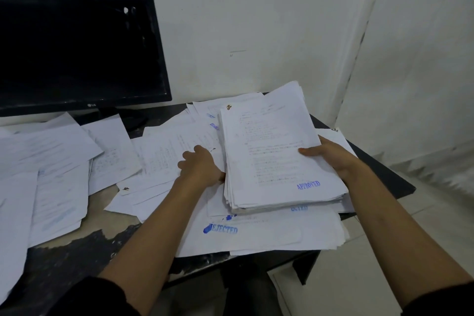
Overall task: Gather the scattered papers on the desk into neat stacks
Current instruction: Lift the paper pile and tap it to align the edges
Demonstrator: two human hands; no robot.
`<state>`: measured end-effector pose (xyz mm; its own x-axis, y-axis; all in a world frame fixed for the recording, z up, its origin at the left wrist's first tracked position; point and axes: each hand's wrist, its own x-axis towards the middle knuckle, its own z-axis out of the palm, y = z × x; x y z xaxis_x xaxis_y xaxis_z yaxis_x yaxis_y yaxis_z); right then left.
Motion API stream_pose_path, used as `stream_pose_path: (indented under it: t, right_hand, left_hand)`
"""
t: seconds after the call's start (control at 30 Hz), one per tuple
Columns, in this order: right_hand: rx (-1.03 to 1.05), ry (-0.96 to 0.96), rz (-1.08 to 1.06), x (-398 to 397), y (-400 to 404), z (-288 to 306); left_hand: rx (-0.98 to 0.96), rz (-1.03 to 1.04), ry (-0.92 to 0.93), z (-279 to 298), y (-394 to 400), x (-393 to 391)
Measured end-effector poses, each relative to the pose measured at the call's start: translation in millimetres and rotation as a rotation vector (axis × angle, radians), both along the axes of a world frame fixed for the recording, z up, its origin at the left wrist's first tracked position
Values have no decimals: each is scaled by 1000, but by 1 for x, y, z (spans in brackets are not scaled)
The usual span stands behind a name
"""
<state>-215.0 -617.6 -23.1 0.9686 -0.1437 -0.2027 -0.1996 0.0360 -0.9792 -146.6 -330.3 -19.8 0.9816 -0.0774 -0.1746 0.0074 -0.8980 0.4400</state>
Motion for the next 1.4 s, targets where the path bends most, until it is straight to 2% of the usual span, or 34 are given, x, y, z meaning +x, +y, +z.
stream_pose_path:
  t: [0.17,0.33,0.4,0.53,0.6,0.63,0.73,0.87,0.9,0.97,1.0,1.03,1.13,1.23,1.33,1.4]
  right_hand:
    - [50,-16,-13,-4,2,-1]
    - [64,-36,0,-9,4,3]
    - [88,-47,4,-11,5,9]
    - [107,-70,52,-15,9,22]
    - [100,-43,79,-13,13,27]
    - [84,-16,110,-10,16,29]
    - [-7,64,242,3,31,34]
    - [-162,139,354,23,50,36]
    - [-199,149,371,31,54,35]
    - [-265,164,394,43,58,32]
    - [-303,174,407,50,61,31]
    - [-345,182,414,55,62,31]
    - [-456,206,453,70,72,33]
    - [-527,224,500,80,80,37]
    - [-547,226,510,81,83,40]
    - [-535,211,487,79,85,40]
  left_hand:
    - [-147,29,47,-2,-5,9]
    - [-213,-45,43,-8,6,9]
    - [-373,-38,24,-7,17,18]
    - [-648,89,-139,8,57,44]
    - [-737,83,-114,20,76,51]
    - [-730,68,-70,25,85,55]
    - [-441,-44,90,31,108,61]
    - [-466,-37,244,16,122,66]
    - [-548,23,242,10,127,67]
    - [-892,161,298,3,130,70]
    - [-1045,180,360,1,134,74]
    - [-1098,145,444,2,136,73]
    - [-1094,70,551,1,143,80]
    - [-1103,44,575,-4,150,89]
    - [-1088,-30,531,-9,153,90]
    - [-1014,-104,433,-12,153,90]
